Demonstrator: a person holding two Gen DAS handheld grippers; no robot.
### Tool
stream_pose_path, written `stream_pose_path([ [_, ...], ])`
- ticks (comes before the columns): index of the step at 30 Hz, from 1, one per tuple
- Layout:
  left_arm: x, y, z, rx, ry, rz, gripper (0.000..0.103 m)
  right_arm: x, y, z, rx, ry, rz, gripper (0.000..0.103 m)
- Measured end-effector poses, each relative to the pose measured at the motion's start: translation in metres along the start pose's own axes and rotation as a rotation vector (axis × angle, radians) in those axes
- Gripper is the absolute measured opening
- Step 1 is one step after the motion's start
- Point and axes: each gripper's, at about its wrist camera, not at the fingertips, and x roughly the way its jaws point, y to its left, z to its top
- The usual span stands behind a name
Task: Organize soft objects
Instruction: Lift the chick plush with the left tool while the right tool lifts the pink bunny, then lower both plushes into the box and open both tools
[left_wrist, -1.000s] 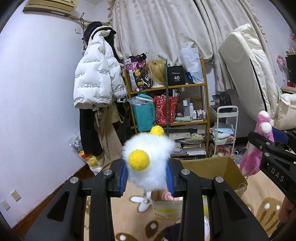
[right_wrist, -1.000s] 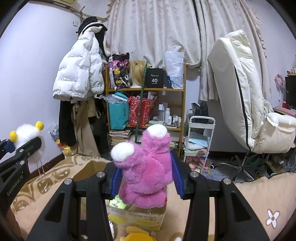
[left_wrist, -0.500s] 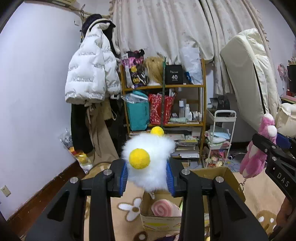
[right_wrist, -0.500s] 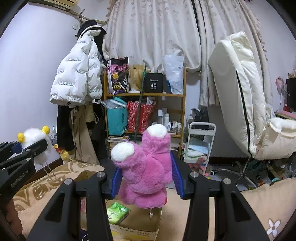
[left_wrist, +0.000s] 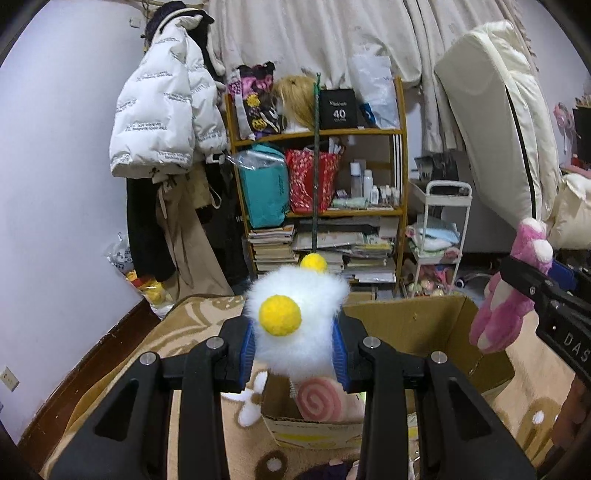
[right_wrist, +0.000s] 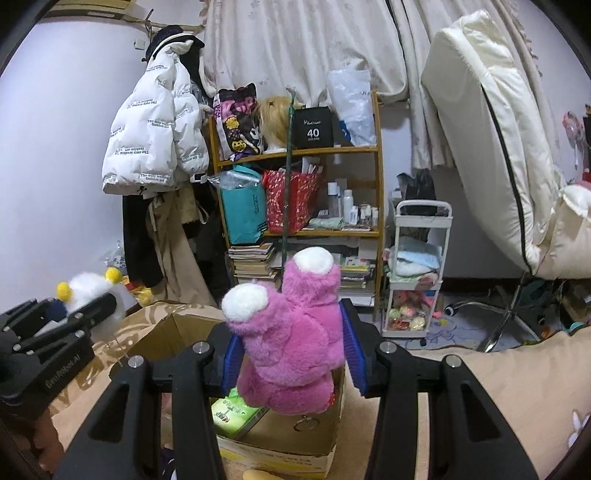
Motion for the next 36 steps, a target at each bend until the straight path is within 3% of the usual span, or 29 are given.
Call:
stream_pose_path([
  [6, 0.016, -0.004, -0.009, 0.000, 0.045, -0.022, 0.034, 0.005, -0.009, -0.005, 0.052, 0.008, 0.057, 0.050],
  [14, 0.024, -0.002, -0.016, -0.039, 0.082, -0.128, 0.034, 0.013, -0.015, -0.009, 0.130, 0.037, 0.144, 0.050],
  [25, 0.033, -0.013, -0.026, 0.000, 0.146, -0.192, 0.035, 0.024, 0.007, -0.023, 0.000, 0.072, 0.090, 0.051],
  [26, 0.033, -0.015, -0.028, 0.008, 0.151, -0.189, 0.036, 0.024, 0.009, -0.024, -0.007, 0.078, 0.091, 0.051],
  [29, 0.033, -0.016, -0.031, 0.017, 0.155, -0.178, 0.053, 0.030, 0.012, -0.029, -0.021, 0.110, 0.103, 0.052],
  [36, 0.027, -0.012, -0.031, 0.040, 0.162, -0.116, 0.060, 0.033, 0.007, -0.035, 0.016, 0.163, 0.125, 0.056],
])
